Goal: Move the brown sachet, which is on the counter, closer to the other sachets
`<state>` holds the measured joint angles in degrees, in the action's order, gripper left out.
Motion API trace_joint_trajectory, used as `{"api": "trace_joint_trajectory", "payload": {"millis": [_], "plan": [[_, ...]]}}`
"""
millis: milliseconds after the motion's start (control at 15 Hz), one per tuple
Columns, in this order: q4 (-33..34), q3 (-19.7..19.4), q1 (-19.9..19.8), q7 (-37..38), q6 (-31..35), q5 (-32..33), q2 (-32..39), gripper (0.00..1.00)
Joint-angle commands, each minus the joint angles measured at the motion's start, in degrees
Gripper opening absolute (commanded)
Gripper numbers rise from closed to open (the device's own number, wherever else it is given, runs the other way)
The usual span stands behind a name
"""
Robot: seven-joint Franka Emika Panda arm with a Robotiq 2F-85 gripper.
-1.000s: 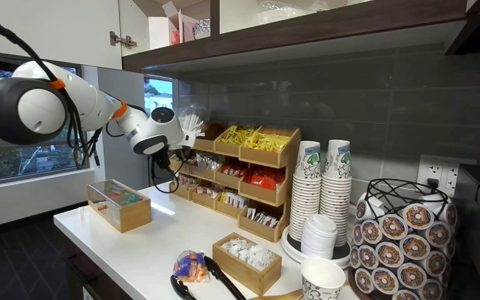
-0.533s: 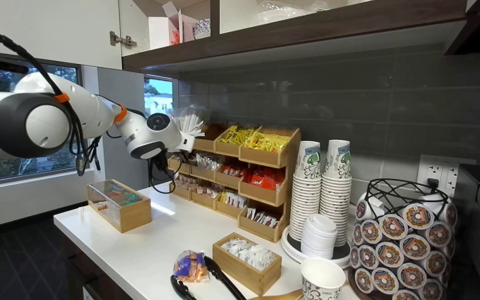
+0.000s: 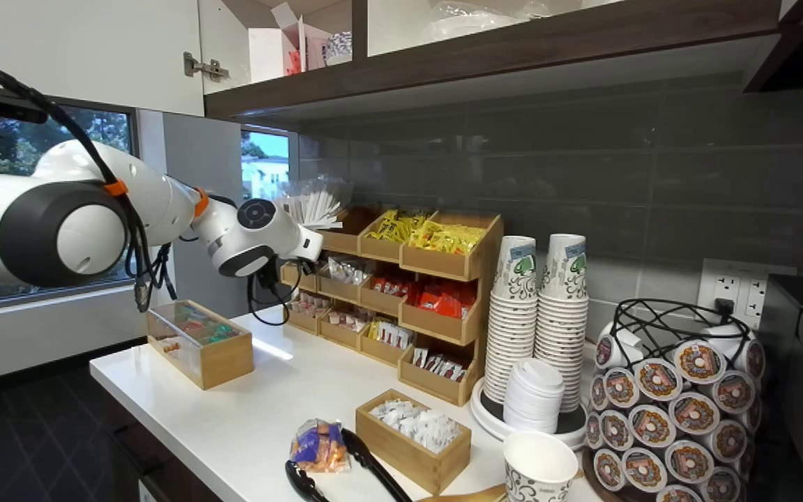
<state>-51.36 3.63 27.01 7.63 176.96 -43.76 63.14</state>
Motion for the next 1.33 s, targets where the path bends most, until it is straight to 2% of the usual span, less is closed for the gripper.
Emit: {"api": "trace_joint_trajectory", "payload": {"millis": [0,67,133,400,467,733,800,1067,1267], "plan": [[2.89,-1.03,0.63,4.19,1.82,1.22,2.64,0.26],[2.94,-1.16,0.63,4.96,1.87,1.56,2.82,0.28],[2.88,-1.37,0.64,5.22,1.43,1.58,2.74,0.34],[3.03,-1.56,0.53,6.12,1.15,1.48,2.44,0.65],[1.94,1.45,-1.18,8.19,2.06,5.83,1.96,0.72],[2.29,3.43,-2.24,10.34,0.77,9.57,1.73,1.0],[1.68,2.95,-1.94,7.11,-0.25,6.77,1.08,1.0],[0.21,4.99,-3.08,4.0,-1.51,7.08,-0.17,1.0],[-0.81,8.9,-4.98,-1.63,-2.12,7.16,-1.1,1.0]]}}
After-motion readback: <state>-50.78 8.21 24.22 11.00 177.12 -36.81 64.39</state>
